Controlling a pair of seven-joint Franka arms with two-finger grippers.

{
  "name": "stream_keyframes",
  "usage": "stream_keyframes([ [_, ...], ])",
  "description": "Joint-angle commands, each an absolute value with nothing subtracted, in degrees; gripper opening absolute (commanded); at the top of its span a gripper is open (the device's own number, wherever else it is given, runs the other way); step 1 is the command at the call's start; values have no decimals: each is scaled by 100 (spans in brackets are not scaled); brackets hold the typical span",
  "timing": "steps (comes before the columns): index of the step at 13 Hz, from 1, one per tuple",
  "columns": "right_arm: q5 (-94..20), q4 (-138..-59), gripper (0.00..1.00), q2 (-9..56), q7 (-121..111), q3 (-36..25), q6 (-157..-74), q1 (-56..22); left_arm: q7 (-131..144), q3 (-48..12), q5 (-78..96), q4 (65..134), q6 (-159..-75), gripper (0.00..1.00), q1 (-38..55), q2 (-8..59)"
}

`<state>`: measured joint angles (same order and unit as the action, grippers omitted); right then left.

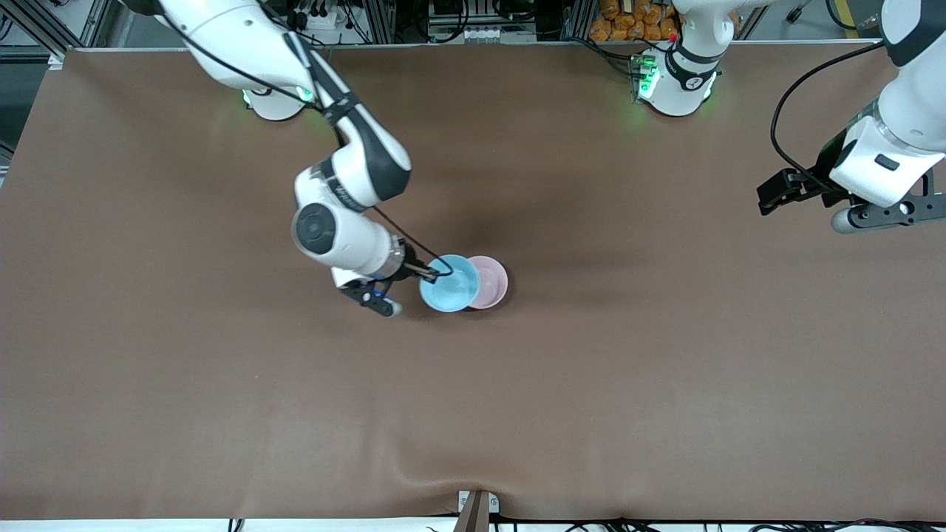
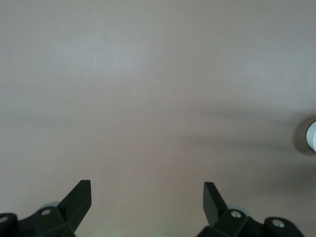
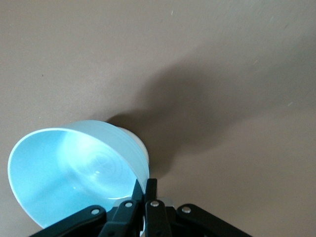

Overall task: Stack pink and blue bowls on white bowl
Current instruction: 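Carry the blue bowl with the right gripper onto the pink bowl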

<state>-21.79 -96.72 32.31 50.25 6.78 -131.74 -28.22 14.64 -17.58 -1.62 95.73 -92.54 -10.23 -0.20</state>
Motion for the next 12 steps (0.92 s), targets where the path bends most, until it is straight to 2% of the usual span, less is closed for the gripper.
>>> stream_keyframes([
  [1,-2303,-9518,0,3410,5457,598,-13350,-3084,1389,-1793,-193,9571,-9167,100,-1107,-53],
  [11,-2294,-9677,0,3656,5669,589,-13878,-3401,1362,-1802,-193,9668,-9352,100,-1099,-88],
  [12,-2285,-9685,7,3665,5660,589,-13878,-3401,1362,-1793,-193,9677,-9343,100,-1107,-88],
])
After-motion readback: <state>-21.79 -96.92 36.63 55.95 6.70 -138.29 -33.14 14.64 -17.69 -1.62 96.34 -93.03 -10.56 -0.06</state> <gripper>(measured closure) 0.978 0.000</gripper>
